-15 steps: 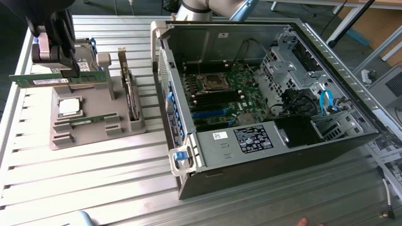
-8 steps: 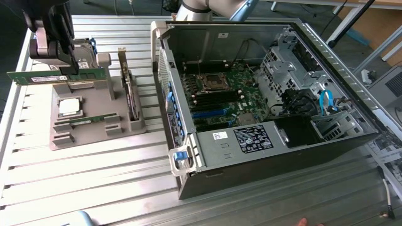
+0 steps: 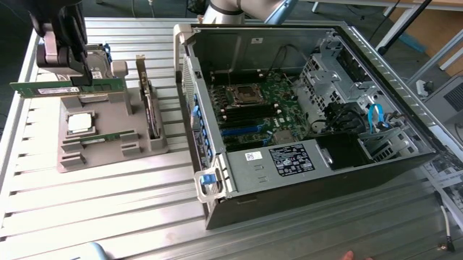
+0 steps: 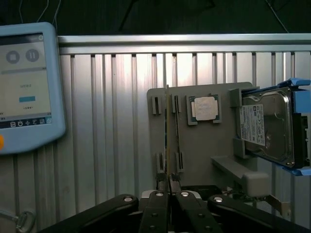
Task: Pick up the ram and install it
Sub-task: 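Pick up the ram and move it above insertion slot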
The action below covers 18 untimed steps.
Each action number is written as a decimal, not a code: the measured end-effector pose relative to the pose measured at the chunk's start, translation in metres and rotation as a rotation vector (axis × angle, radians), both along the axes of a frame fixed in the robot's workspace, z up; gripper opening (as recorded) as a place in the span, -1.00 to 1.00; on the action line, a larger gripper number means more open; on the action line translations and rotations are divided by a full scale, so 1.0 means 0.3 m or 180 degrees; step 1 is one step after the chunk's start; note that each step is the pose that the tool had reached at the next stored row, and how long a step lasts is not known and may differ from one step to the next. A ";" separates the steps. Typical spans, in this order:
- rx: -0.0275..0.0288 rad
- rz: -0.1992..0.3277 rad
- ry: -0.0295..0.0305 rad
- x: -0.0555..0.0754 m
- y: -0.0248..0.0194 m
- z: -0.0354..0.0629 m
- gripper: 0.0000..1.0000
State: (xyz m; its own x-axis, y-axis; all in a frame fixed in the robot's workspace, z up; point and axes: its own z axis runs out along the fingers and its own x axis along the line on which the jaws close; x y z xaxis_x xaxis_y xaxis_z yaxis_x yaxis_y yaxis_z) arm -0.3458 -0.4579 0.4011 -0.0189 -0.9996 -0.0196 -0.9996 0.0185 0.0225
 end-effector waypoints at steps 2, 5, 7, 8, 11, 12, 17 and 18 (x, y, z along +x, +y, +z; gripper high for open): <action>0.0000 0.0000 0.0000 0.012 0.000 0.000 -0.76; 0.0000 0.0000 0.0000 0.033 0.000 0.000 -0.76; 0.0000 0.0000 0.0000 0.049 0.000 0.000 -0.76; 0.0000 0.0000 0.0000 0.058 0.000 0.000 -0.76; 0.0000 0.0000 0.0000 0.086 0.000 0.000 -0.76; 0.0000 0.0000 0.0000 0.096 0.000 0.000 -0.76; 0.0000 0.0001 0.0000 0.167 0.000 0.000 -0.76; 0.0000 0.0001 0.0000 0.176 0.000 0.000 -0.76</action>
